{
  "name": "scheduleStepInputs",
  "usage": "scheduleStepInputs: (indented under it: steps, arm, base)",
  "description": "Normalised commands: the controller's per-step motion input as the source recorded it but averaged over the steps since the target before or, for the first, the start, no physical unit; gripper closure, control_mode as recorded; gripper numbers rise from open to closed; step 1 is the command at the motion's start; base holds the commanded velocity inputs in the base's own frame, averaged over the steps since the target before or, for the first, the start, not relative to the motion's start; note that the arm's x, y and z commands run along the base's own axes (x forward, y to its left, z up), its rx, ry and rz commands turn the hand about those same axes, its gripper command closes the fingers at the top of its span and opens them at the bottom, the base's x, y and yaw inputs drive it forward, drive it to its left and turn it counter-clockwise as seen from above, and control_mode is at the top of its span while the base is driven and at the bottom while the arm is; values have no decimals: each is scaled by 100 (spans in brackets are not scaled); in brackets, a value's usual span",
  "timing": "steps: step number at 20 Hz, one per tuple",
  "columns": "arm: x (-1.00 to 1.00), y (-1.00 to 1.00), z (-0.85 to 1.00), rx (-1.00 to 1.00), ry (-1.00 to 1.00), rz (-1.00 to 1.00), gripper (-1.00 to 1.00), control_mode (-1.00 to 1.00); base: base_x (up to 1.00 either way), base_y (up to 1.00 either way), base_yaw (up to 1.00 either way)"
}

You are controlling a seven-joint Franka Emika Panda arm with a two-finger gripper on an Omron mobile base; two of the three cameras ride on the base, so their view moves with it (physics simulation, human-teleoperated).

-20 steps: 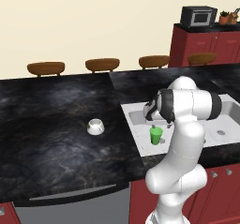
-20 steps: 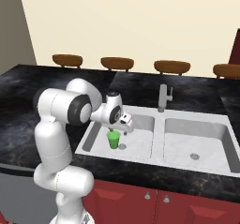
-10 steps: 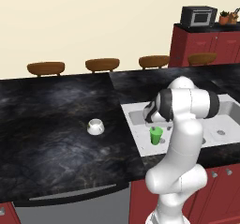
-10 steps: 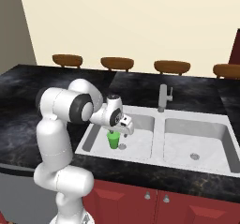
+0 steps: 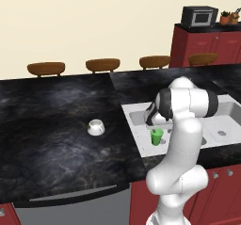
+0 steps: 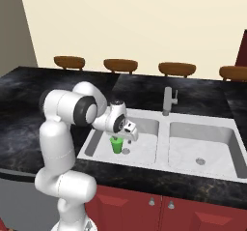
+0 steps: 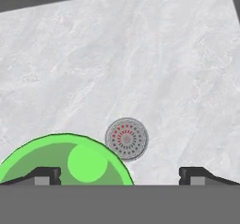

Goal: Move any existing items from the left basin to the right basin for drying. Then move the mug from the counter to the left basin of the sink for washing.

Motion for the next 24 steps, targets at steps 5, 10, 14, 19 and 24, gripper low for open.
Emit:
scheduleStepInputs:
  steps: [5, 10, 14, 19, 24]
  arm:
    - [0, 0, -14, 0, 0, 0, -100, -100]
    - [0, 0, -17, 0, 0, 0, -100, -100]
    - [0, 0, -25, 0, 1, 0, 100, -100]
    - [0, 0, -11, 0, 4, 0, 100, -100]
    - [-3, 0, -3, 0, 0, 0, 100, -100]
  base:
    - [0, 0, 0]
    - [0, 0, 0]
    - [0, 0, 0]
    - [0, 0, 0]
    - [0, 0, 0]
